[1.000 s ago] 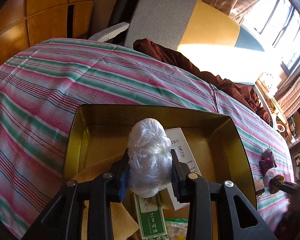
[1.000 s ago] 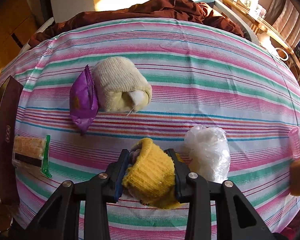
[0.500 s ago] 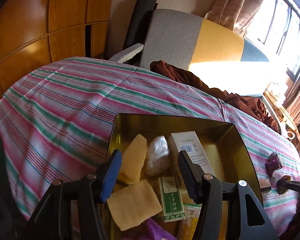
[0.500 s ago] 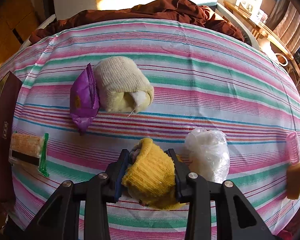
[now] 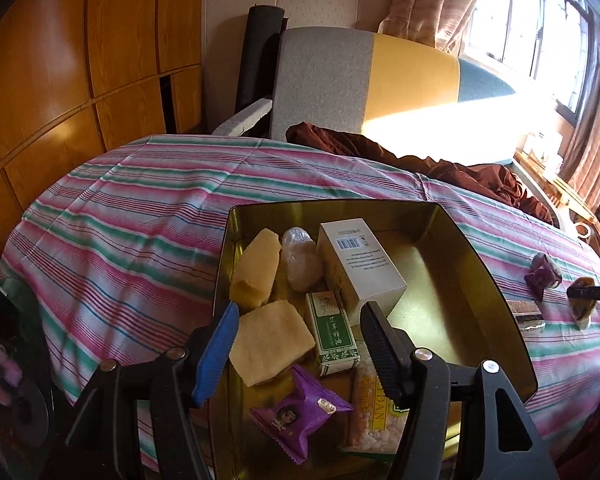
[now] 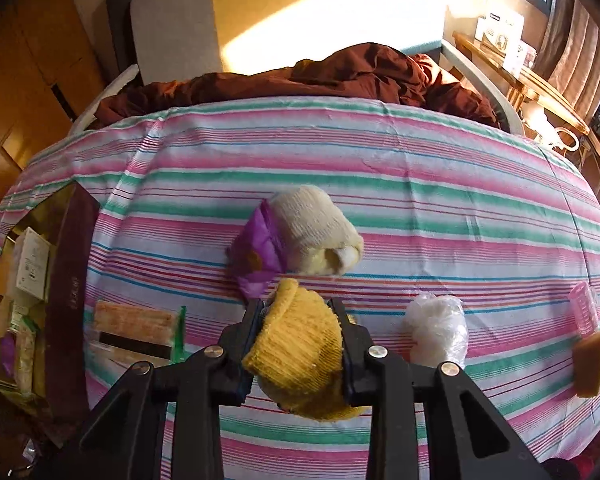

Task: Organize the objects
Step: 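Carry the yellow knit bundle over the gold tray with the right tool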

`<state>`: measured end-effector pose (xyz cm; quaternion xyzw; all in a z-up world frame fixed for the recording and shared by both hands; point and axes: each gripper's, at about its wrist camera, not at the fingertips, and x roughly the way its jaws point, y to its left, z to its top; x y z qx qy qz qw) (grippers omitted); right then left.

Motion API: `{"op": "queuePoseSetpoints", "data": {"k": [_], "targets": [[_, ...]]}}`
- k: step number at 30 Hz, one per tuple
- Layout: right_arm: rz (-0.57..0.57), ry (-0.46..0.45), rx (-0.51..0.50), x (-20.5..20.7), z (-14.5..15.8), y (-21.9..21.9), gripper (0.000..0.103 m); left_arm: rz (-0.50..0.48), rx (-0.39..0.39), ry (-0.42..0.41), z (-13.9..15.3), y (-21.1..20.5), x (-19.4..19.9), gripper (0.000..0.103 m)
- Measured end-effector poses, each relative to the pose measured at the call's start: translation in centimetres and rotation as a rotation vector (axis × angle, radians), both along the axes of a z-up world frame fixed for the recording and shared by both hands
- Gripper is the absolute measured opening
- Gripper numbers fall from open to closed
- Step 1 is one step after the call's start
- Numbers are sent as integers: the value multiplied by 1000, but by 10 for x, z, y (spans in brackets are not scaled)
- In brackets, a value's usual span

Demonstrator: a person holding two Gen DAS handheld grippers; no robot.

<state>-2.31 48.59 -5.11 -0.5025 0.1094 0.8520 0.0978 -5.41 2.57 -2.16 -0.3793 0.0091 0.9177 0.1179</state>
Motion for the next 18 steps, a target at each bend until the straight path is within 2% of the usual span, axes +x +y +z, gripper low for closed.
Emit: {"op": "queuePoseSetpoints", "data": {"k": [4,8,13,18], "targets": [[127,107,-39,-14,43,-60,32,-17,13,-2,-1,2,5,65],[276,148,-82,-27,70,-141,32,-20,28,-13,-5,0,9,65],[426,107,-88,-52,59,-223,32,-14,50,-18,-5,-6,11,67],[470,-2,-83,-74,20,-265,32,16,78,-28,-8,-21,11,69]]}}
